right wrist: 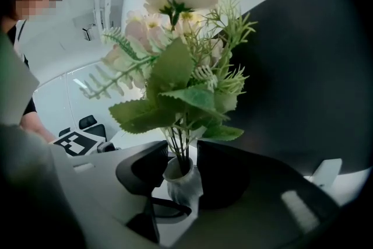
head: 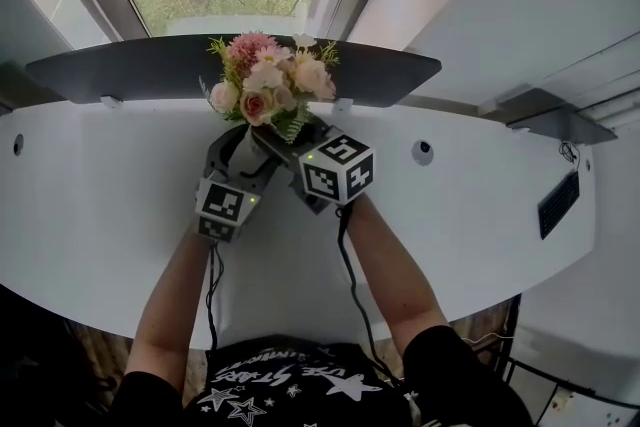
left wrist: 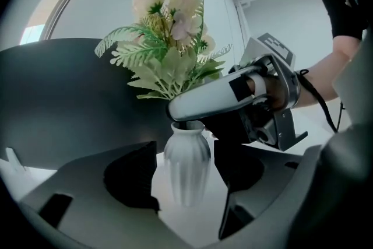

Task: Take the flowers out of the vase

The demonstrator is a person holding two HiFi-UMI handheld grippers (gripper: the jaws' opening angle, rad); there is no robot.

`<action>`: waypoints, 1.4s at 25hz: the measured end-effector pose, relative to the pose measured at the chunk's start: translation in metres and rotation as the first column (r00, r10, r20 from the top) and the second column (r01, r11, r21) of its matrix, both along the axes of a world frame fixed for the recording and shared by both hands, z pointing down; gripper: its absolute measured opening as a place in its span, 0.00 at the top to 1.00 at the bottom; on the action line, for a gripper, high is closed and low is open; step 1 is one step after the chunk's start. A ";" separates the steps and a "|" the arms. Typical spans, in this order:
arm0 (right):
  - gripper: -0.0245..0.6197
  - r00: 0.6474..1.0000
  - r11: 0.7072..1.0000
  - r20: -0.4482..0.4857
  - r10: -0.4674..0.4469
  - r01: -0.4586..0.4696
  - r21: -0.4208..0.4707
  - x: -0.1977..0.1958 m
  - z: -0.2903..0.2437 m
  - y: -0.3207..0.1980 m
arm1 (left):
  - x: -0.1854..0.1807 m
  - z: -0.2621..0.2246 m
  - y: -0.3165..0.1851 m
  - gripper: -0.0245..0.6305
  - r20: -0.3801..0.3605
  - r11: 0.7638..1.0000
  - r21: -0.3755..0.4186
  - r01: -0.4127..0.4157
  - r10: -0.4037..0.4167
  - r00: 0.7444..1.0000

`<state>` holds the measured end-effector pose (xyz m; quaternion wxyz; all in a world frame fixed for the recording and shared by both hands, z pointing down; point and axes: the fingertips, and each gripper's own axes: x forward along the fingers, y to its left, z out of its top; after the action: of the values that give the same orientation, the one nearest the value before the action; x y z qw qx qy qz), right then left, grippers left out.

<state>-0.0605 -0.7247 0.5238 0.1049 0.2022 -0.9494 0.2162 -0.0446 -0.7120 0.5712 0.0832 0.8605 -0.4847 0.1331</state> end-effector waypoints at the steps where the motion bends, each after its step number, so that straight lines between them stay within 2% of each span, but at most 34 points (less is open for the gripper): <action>1: 0.73 1.000 1.000 -0.001 0.000 0.000 0.004 0.000 0.000 0.000 | 0.001 0.001 -0.001 0.52 0.005 1.000 -0.004 -0.001 0.001 1.000; 9: 0.76 1.000 1.000 -0.003 0.004 -0.004 0.024 -0.002 -0.001 0.000 | 0.004 0.012 -0.003 0.52 0.012 0.999 -0.042 -0.003 0.004 1.000; 14: 0.81 1.000 0.998 -0.005 0.022 -0.021 0.056 -0.003 -0.002 -0.001 | 0.002 0.014 -0.004 0.54 0.000 1.000 -0.024 -0.006 0.006 1.000; 26: 0.84 0.997 0.987 -0.047 0.056 -0.048 0.156 0.000 -0.012 -0.001 | 0.005 0.015 -0.002 0.54 -0.003 1.000 -0.022 -0.019 0.019 1.000; 31: 0.84 0.997 0.981 -0.012 0.071 -0.067 0.181 0.002 -0.033 -0.002 | 0.005 0.015 0.000 0.54 -0.005 1.000 -0.018 -0.021 0.021 1.000; 35: 0.85 0.996 0.977 0.055 0.069 -0.078 0.198 -0.002 -0.060 -0.005 | 0.001 0.016 -0.005 0.54 -0.012 0.999 -0.020 -0.028 0.028 1.000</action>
<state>-0.0627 -0.7298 0.4641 0.0531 0.2414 -0.9604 0.1284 -0.0438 -0.7174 0.5870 0.0929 0.8670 -0.4708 0.1342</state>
